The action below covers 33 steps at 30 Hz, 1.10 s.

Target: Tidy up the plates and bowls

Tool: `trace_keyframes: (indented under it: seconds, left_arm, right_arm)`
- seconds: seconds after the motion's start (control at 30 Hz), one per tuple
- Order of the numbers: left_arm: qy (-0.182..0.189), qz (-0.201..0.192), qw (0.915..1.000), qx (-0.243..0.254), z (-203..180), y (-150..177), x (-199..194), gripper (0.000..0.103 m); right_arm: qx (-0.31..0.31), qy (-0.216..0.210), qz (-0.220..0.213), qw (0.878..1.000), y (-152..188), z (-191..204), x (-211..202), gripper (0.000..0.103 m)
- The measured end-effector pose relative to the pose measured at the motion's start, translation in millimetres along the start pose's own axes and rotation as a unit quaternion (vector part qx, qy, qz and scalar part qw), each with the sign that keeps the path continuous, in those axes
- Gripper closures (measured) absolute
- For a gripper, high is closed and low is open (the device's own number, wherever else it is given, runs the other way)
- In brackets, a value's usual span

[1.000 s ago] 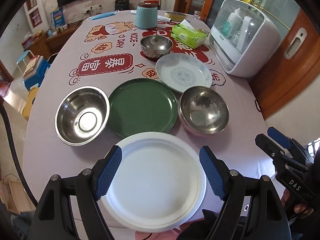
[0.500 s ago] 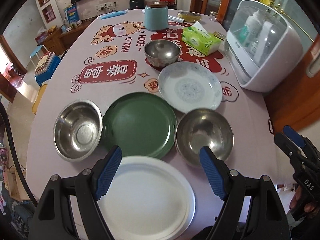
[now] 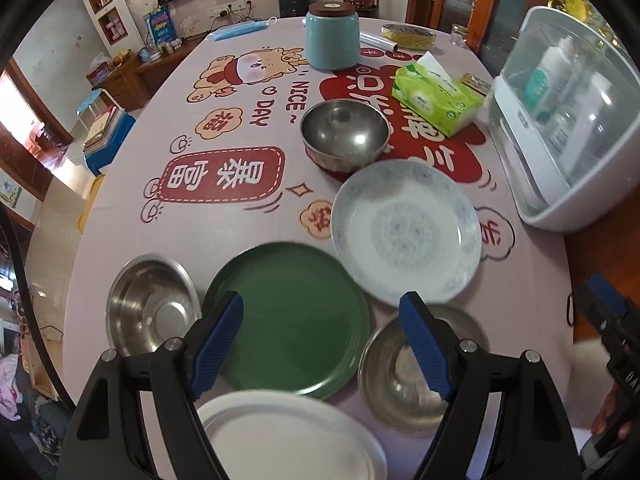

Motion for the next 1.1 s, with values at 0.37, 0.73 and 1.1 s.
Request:
trace_keyframes:
  seconds: [0.37, 0.73, 1.1]
  left_arm:
    - [0.021, -0.002, 0.9997, -0.012, 1, -26, 42, 0.024]
    - [0.018, -0.035, 0.9992, 0.01, -1, -33, 91, 0.024]
    - [0.039, -0.025, 0.9989, -0.004, -3, -37, 130, 0.031]
  right_arm:
    - [0.002, -0.066, 0.047, 0.997, 0, 1, 56, 0.038]
    - [0.038, -0.12, 0.074, 0.989, 8, -8, 101, 0.038]
    - [0.036, -0.131, 0.074, 0.988, 11, -12, 124, 0.051]
Point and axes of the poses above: each gripper's, at about its wrist camera, not at the fingertips, and x roughly the way its jaws point, z to its left, y to its underside, the point moved 3 cm from there along x, roughly the way its jaws point, and after that the axes turned 12 degrees about x, right-handed, at the moved point
